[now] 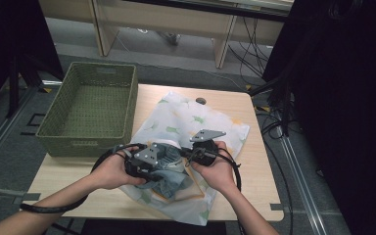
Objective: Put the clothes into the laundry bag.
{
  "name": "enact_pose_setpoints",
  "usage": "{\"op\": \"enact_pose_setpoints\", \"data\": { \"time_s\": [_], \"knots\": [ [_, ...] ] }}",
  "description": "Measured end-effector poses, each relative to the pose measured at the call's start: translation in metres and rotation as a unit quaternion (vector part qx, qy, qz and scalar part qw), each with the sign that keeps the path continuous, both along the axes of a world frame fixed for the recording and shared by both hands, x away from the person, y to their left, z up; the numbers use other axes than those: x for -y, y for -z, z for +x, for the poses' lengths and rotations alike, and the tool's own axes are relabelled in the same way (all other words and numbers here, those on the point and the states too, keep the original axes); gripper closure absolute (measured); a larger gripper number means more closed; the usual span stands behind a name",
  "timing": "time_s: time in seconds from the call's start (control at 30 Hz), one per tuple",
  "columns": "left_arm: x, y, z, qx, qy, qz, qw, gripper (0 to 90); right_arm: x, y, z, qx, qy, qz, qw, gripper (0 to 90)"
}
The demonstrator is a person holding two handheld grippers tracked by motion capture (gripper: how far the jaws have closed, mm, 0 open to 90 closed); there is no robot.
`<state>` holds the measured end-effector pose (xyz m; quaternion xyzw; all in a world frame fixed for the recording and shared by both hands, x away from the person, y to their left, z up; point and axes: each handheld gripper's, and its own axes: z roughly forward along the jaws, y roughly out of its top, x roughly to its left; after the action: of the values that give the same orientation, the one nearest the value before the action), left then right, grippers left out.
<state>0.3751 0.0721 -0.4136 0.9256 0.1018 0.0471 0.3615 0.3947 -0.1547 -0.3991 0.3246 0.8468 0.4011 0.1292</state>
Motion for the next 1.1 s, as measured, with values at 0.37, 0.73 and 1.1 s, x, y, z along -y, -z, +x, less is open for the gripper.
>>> {"op": "enact_pose_setpoints", "data": {
  "time_s": [0.37, 0.73, 1.1],
  "knots": [
    [0.001, -0.014, -0.001, 0.057, -0.069, -0.072, 0.9935, 82.0, -0.007, -0.014, -0.008, 0.025, -0.009, 0.017, 0.9995, 90.0],
    [-0.011, -0.059, -0.017, 0.112, -0.094, -0.105, 0.9836, 82.4, -0.021, -0.042, -0.025, 0.066, -0.04, 0.05, 0.9958, 90.0],
    [0.019, -0.019, 0.016, 0.084, -0.102, -0.079, 0.9882, 82.2, -0.01, -0.041, -0.018, 0.06, -0.021, 0.059, 0.9962, 90.0]
  ]
}}
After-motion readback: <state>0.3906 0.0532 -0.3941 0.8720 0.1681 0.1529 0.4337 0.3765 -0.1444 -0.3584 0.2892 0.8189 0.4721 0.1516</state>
